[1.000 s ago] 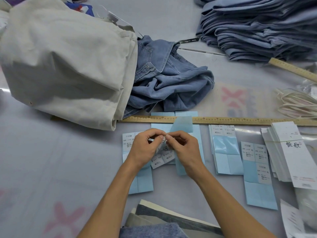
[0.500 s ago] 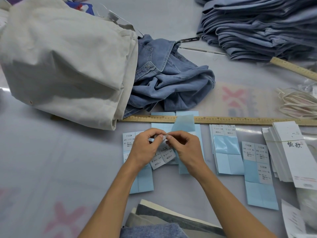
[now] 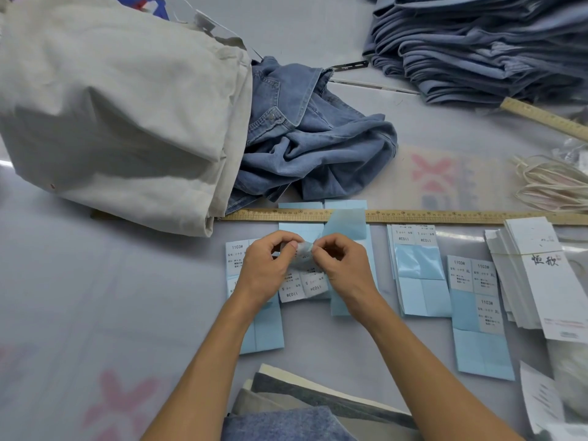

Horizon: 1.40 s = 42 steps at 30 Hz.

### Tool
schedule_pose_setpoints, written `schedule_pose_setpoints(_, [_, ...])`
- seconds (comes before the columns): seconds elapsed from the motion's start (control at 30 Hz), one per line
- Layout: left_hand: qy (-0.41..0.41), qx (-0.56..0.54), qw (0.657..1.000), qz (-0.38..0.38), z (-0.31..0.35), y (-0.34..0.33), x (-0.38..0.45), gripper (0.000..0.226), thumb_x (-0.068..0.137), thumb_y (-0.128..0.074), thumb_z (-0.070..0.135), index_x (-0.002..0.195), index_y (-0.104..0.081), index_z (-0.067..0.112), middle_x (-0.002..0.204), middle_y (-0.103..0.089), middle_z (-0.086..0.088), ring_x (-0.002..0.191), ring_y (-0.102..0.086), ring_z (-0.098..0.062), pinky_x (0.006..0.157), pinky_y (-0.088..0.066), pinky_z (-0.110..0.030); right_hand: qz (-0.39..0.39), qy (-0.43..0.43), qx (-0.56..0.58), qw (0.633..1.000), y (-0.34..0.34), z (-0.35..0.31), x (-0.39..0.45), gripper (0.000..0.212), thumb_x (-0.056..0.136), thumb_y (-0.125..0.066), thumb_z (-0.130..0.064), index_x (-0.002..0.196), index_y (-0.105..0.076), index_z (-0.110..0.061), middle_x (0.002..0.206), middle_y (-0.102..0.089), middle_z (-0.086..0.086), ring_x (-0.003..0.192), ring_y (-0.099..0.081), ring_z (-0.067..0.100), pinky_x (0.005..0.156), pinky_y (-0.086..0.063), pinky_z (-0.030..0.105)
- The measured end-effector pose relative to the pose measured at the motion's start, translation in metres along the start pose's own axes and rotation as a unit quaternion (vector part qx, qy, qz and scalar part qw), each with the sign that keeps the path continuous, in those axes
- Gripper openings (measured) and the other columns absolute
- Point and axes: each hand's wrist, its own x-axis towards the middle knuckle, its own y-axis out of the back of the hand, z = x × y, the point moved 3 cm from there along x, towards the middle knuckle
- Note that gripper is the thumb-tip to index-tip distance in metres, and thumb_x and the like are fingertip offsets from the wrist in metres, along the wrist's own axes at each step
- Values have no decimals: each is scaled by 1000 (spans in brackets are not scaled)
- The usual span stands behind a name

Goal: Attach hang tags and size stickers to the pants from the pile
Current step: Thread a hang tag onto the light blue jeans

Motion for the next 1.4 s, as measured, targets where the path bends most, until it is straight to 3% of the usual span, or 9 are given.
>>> schedule_pose_setpoints(0.27, [19, 171, 981, 87, -2, -3, 21, 16, 101, -58, 23, 98, -73, 26, 82, -66, 18, 81, -61, -13, 68, -44, -30, -25, -96, -49, 994, 30, 1, 8, 10, 89, -64, -9, 82, -69, -12, 71, -67, -4, 64, -62, 5, 67, -54, 22])
schedule_pose_setpoints(0.47, [14, 214, 972, 93, 4, -5, 20, 22, 104, -49, 15, 104, -71, 14, 100, -69, 0, 94, -61, -22, 80, -49, -37, -37, -153, 6, 987, 68, -20, -3, 9, 92, -62, -8, 84, -66, -8, 80, -68, 8, 70, -60, 16, 66, -53, 25])
schedule_pose_setpoints(0.57, [-36, 281, 955, 90, 17, -7, 14, 23, 102, -52, 11, 119, -68, 9, 118, -62, -8, 113, -53, -27, 96, -45, -41, -11, -138, 12, 990, 98, -35, -37, 10, 92, -63, -9, 83, -66, -10, 77, -68, 6, 68, -60, 15, 65, -52, 24])
schedule_pose_setpoints(0.73, [-153, 308, 916, 207, 69, -30, 2, 36, 91, -60, -3, 125, -66, 6, 113, -58, -17, 103, -51, -34, 87, -43, -40, 44, -84, 68, 993, 155, -65, -114, 18, 94, -61, -6, 79, -67, -14, 77, -69, 5, 68, -61, 13, 62, -52, 21])
schedule_pose_setpoints(0.9, [-316, 248, 916, 5, 129, -134, -25, 19, 91, -64, -5, 105, -73, 3, 98, -71, -14, 92, -62, -36, 81, -52, -48, 242, 11, 119, 963, 209, -74, -180, 21, 96, -61, -2, 80, -67, -15, 76, -70, 7, 64, -63, 10, 60, -53, 18])
schedule_pose_setpoints(1.07, [-458, 363, 773, -246, 149, -270, -75, 30, 97, -64, 25, 122, -64, 7, 121, -64, -15, 111, -57, -36, 88, -49, -49, 481, 34, 231, 845, 263, -44, -223, 24, 96, -58, 0, 79, -63, -16, 66, -65, -1, 62, -58, 13, 60, -53, 16])
schedule_pose_setpoints(1.13, [-474, 434, 717, -269, 153, -303, -81, 40, 97, -63, 31, 129, -59, 8, 128, -59, -14, 117, -53, -33, 93, -47, -45, 517, 32, 258, 816, 269, -33, -230, 21, 97, -57, 0, 83, -62, -14, 68, -65, 0, 61, -59, 11, 61, -54, 16])
schedule_pose_setpoints(1.23, [-500, 505, 653, -261, 161, -318, -88, 16, 93, -59, 10, 106, -68, 13, 104, -65, -8, 98, -61, -28, 76, -46, -36, 529, 29, 277, 802, 271, -21, -236, 20, 97, -58, 0, 85, -62, -15, 72, -66, 1, 62, -60, 9, 63, -54, 17])
schedule_pose_setpoints(1.4, [-488, 493, 682, -231, 173, -315, -87, 12, 83, -69, -1, 84, -70, 11, 80, -67, -6, 70, -65, -26, 49, -39, -31, 501, 19, 300, 811, 267, -17, -231, 17, 96, -60, -2, 85, -63, -14, 73, -65, 1, 64, -60, 10, 62, -54, 18])
